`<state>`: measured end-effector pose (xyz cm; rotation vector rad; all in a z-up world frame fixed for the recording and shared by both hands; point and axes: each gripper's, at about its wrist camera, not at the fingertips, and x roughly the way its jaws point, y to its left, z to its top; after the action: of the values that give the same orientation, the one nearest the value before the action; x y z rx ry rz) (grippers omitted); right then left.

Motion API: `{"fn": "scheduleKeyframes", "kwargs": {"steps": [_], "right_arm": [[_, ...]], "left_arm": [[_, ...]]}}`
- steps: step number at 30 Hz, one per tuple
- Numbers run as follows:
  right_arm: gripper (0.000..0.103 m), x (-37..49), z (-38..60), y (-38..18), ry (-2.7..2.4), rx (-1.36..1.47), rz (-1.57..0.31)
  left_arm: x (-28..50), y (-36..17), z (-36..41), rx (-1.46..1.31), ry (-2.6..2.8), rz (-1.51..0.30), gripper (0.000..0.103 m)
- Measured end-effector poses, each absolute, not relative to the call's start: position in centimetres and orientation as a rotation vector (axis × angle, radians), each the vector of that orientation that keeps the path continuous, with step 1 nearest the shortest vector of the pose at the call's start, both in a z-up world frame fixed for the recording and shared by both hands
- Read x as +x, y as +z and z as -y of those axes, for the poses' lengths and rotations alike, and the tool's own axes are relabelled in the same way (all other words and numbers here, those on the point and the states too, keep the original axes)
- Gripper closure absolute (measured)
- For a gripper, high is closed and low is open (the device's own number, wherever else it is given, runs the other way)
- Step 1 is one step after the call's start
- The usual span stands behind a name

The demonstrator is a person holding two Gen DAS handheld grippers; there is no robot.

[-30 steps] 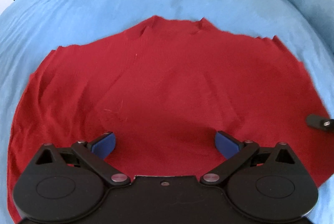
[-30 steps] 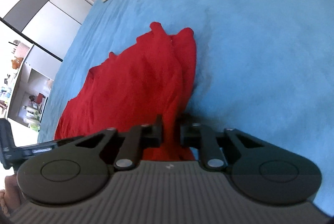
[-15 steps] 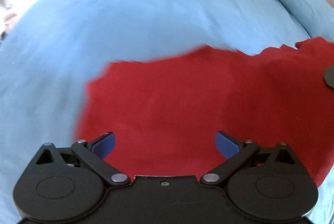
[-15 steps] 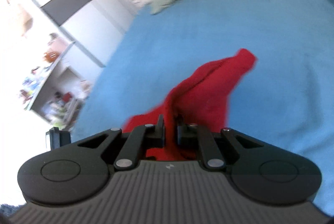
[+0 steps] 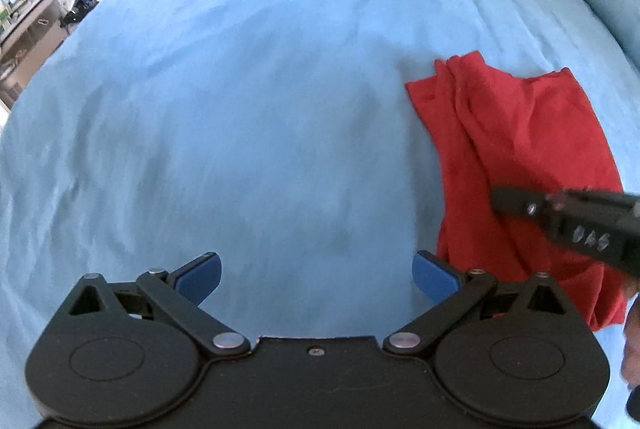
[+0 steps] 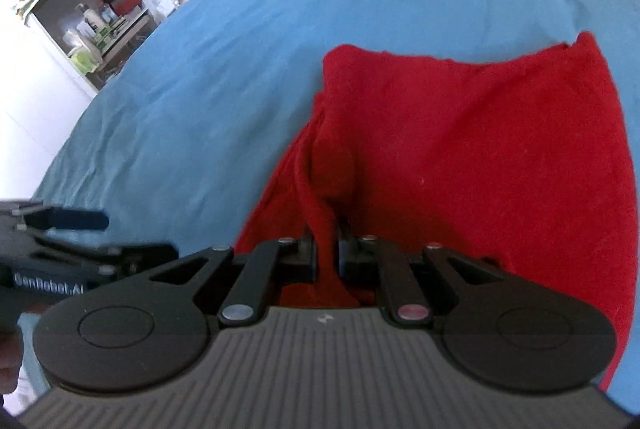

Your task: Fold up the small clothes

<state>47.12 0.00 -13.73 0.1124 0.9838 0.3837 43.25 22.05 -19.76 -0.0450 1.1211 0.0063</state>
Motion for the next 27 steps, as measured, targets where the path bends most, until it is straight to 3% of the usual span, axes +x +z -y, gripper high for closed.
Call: {"fn": "scheduleKeyframes", "kwargs": {"steps": [2,3,4,10,15,20,23,26,27], "right_arm": [[0.06,46.5,0.4,-13.0,0.401,0.12,-0.964],[0.039,46.4,0.9,-12.3,0.418,0.142,-0.958],[0.025,46.3,1.6,-11.7,0.433,0.166,-0.941],[0.008,44.2,7.3,-4.3,0.395,0.224,-0.788],[0.006,42.4,13.2,-2.8,0.209,0.207,-0.832],[0.006,40.4,17.1,-5.1,0.139,0.306,-0.879],[0.006,39.1,19.1,-6.5,0.125,0.338,-0.888],[0.006,38.3,20.3,-7.4,0.13,0.372,-0.891],[0.006,38.4,20.5,-7.7,0.138,0.381,-0.893]], "left_arm": [[43.1,-19.4,-21.9,-0.046,-0.009,-1.117,0.0],[43.2,-19.2,-21.9,-0.044,-0.02,-1.112,0.0],[43.1,-18.5,-21.6,-0.041,-0.033,-1.1,0.0],[42.8,-15.0,-18.3,-0.09,-0.175,-1.07,0.0],[42.8,-13.4,-12.1,-0.01,-0.307,-1.014,0.0],[44.1,-13.8,-6.1,0.111,-0.439,-0.953,0.004],[45.6,-15.3,-4.5,0.159,-0.489,-0.965,0.014],[47.2,-16.8,-4.4,0.185,-0.532,-1.006,0.031],[47.4,-17.1,-4.4,0.2,-0.543,-1.031,0.049]]}}
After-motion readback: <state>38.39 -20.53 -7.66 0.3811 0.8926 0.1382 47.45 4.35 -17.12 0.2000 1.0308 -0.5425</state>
